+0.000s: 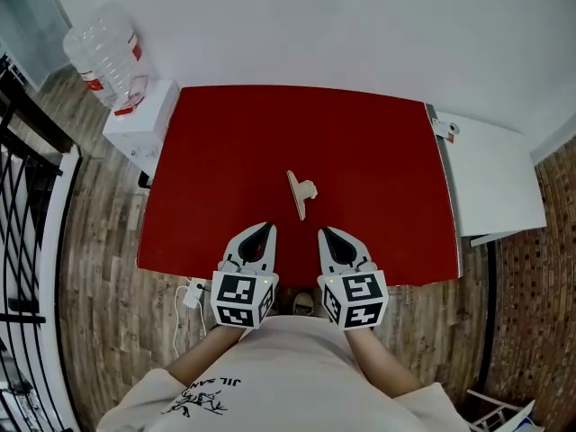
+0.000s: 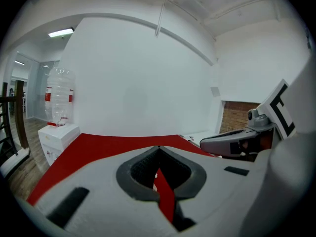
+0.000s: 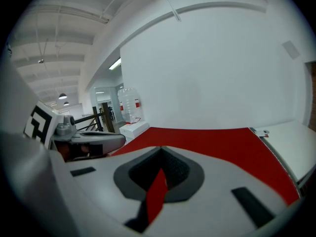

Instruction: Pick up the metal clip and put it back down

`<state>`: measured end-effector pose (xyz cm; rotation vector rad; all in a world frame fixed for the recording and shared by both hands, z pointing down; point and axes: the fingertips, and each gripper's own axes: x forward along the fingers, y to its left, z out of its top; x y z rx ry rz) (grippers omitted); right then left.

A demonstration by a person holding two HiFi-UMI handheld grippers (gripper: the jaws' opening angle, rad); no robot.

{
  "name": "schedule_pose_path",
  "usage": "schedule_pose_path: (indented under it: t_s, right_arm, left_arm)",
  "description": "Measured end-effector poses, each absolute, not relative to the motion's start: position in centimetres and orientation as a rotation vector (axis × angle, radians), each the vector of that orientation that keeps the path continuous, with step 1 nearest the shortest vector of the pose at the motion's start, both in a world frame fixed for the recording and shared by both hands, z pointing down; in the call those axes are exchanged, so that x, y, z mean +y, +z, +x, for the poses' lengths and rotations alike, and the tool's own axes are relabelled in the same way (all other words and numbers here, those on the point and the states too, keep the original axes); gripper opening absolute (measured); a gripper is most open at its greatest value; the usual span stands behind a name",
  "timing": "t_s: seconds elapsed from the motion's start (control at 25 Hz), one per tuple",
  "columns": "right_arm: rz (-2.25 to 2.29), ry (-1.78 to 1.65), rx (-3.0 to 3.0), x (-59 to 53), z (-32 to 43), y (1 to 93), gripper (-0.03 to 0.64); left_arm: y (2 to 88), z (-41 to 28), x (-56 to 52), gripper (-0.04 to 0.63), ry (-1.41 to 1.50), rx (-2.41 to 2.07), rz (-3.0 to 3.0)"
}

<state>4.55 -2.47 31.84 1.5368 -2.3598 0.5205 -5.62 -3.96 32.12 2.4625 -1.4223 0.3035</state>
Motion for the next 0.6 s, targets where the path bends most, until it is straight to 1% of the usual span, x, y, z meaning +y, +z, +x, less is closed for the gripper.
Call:
schedule_pose_path:
  t_s: [0.6]
  right_arm:
    - [1.550,0.529,-2.344,-3.4,5.4,32.5,0.005]
  left_arm:
    - [32.6,-4.4,-4.2,0.005,0.343,-1.387,2.478]
